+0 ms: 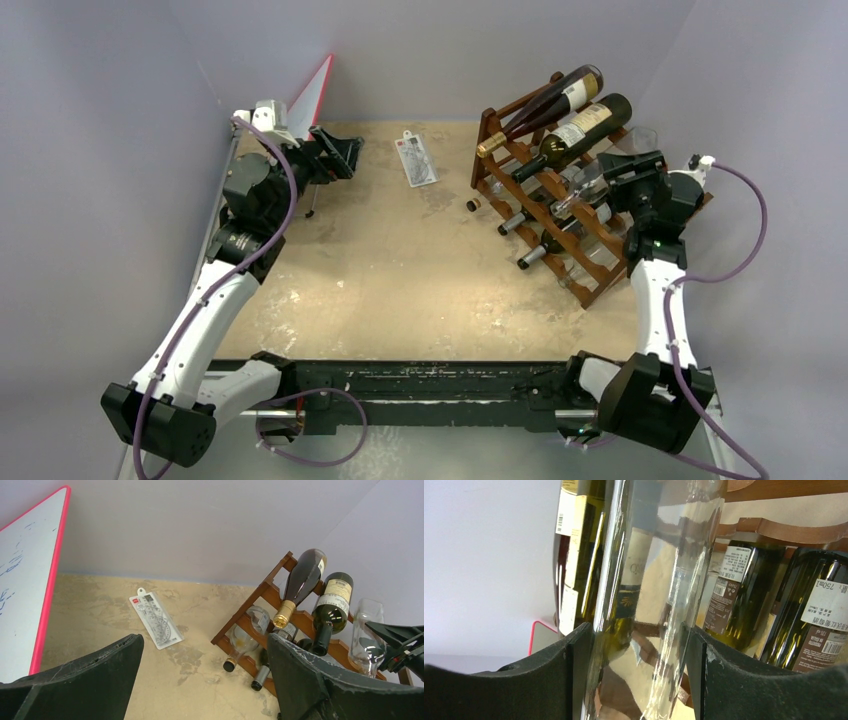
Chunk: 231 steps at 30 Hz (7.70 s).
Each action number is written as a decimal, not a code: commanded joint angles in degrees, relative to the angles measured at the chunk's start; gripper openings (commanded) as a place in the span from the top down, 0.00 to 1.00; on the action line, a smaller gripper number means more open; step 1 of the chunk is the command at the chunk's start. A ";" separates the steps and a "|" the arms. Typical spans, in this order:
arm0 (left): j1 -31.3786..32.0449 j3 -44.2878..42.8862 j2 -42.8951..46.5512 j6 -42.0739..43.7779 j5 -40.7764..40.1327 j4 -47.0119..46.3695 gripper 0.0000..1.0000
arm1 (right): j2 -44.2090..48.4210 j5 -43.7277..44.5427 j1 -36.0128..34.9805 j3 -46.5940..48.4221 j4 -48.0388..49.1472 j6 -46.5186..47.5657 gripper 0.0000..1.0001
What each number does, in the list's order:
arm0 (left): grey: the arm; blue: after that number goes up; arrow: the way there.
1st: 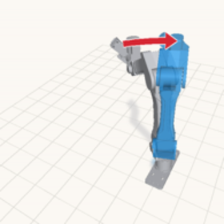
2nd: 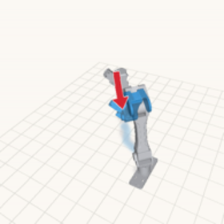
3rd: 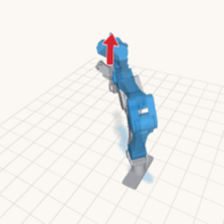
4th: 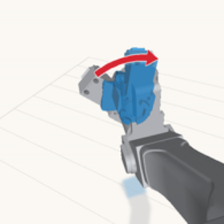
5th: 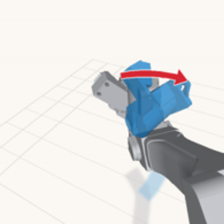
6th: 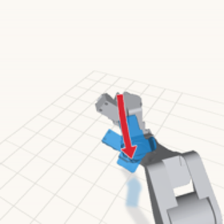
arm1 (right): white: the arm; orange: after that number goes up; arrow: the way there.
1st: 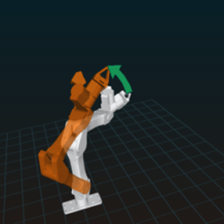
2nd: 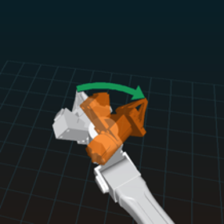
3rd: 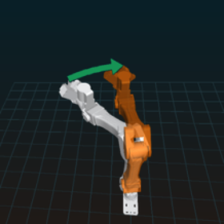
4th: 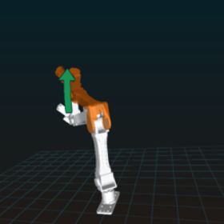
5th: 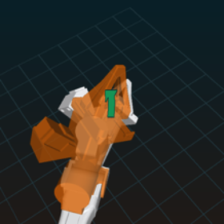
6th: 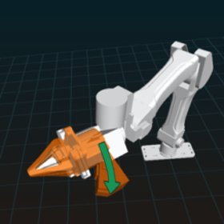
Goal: Take the wine bottle off the wine rack
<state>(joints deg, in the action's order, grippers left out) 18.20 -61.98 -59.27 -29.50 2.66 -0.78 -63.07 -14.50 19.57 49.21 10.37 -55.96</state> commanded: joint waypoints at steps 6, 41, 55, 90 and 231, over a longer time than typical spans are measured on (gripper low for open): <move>0.52 -0.05 -0.21 -1.32 1.16 -3.43 0.08 | 8.39 -2.02 0.28 4.42 3.25 7.07 0.70; 0.52 -3.87 -2.73 -18.16 18.37 13.00 0.09 | -8.71 -11.32 -46.74 14.80 0.84 50.90 0.80; 6.45 4.89 -9.16 -32.15 18.57 0.28 0.11 | -14.90 -10.61 -54.40 10.81 8.80 49.41 0.81; 11.53 3.35 -12.35 -37.26 2.00 -2.42 0.95 | -14.42 1.70 -59.85 11.18 1.15 46.66 0.21; 8.79 4.52 5.44 -26.05 -1.61 11.94 0.00 | -28.65 25.89 -54.09 33.74 16.41 49.93 1.00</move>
<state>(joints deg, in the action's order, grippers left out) 27.40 -50.65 -56.99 -72.97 6.13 2.68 -89.86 8.36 -34.46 75.40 23.90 -10.11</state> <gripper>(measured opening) 0.981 0.355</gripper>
